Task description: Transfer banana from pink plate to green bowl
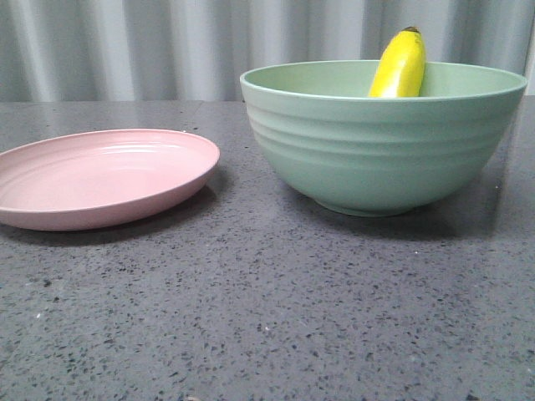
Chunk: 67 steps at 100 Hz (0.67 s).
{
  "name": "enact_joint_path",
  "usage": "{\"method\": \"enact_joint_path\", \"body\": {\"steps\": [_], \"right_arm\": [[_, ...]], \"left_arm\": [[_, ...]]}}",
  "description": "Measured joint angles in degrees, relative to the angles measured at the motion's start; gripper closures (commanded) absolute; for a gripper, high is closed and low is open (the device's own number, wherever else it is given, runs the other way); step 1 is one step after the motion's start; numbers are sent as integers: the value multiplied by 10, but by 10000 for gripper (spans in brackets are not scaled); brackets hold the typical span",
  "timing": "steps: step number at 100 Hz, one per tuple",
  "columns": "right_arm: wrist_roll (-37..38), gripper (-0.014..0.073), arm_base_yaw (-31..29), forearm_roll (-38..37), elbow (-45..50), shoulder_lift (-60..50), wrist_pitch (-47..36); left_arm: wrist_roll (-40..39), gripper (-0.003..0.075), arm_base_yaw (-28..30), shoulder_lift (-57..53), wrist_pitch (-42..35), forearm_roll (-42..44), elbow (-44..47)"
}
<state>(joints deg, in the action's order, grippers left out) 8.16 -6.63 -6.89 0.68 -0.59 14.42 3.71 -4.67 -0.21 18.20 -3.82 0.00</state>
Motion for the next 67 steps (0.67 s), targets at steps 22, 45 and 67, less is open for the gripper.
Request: {"method": "enact_joint_path", "body": {"steps": [22,45,67], "right_arm": [[1,659,0,0,-1,0,43],[1,659,0,0,-1,0,42],[1,659,0,0,-1,0,42]], "left_arm": [[0,741,0,0,0,0,0],[0,741,0,0,0,0,0],[0,741,0,0,0,0,0]]}}
